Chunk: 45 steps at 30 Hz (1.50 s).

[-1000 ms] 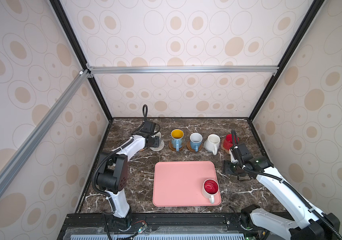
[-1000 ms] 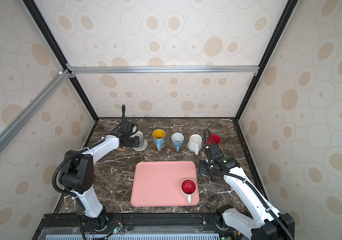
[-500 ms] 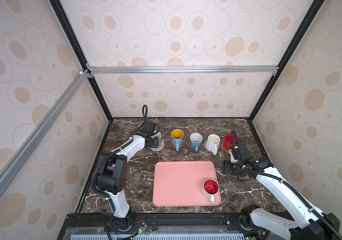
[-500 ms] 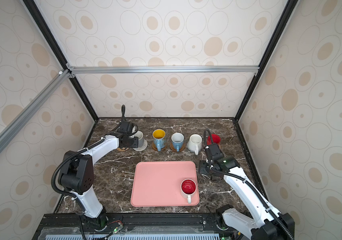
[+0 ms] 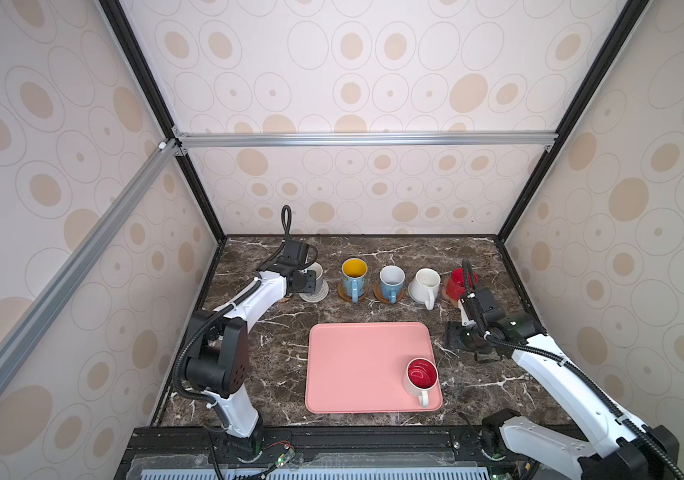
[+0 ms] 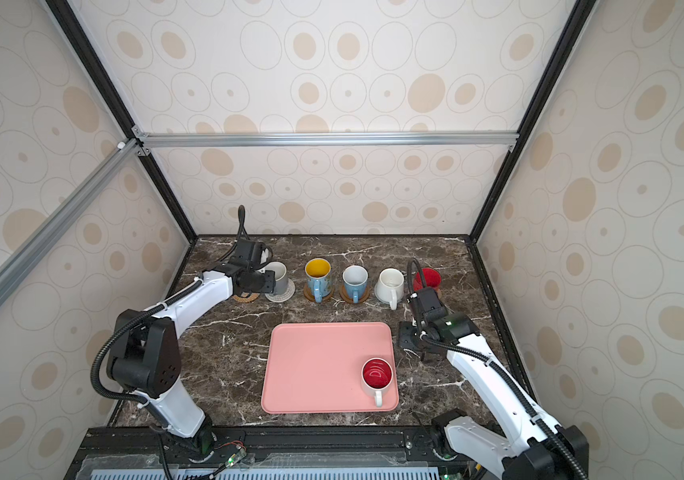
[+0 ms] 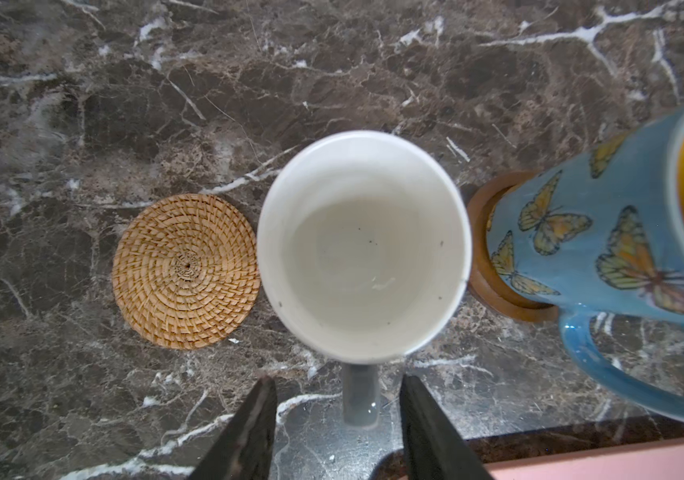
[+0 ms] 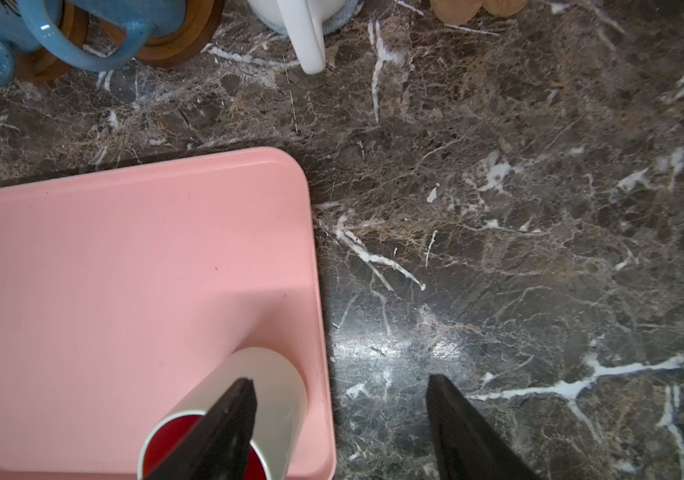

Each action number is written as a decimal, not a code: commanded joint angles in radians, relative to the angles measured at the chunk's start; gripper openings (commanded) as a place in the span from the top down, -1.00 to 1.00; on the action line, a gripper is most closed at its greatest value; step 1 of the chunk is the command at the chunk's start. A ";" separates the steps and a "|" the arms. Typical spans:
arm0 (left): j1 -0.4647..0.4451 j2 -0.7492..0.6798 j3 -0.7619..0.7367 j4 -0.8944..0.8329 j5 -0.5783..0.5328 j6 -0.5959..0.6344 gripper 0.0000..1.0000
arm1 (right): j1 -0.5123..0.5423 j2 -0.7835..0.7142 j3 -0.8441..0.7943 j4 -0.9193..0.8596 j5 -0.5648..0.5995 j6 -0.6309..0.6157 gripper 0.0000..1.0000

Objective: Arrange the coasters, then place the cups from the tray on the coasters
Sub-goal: 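Open the left gripper and raise it out of the white mug, then move the left gripper over the red-lined white mug on the pink tray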

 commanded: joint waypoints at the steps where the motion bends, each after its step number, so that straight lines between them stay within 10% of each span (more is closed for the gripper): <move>1: -0.021 -0.082 -0.012 -0.023 0.022 -0.030 0.01 | -0.004 -0.013 -0.011 -0.010 0.028 0.013 -0.39; 23: -0.445 -0.418 -0.209 -0.094 0.017 -0.331 -0.01 | -0.009 0.044 -0.032 0.079 0.078 0.013 -0.43; 45: -0.981 -0.132 -0.085 -0.023 0.040 -0.513 -0.15 | -0.098 0.099 -0.032 0.123 0.063 0.006 -0.46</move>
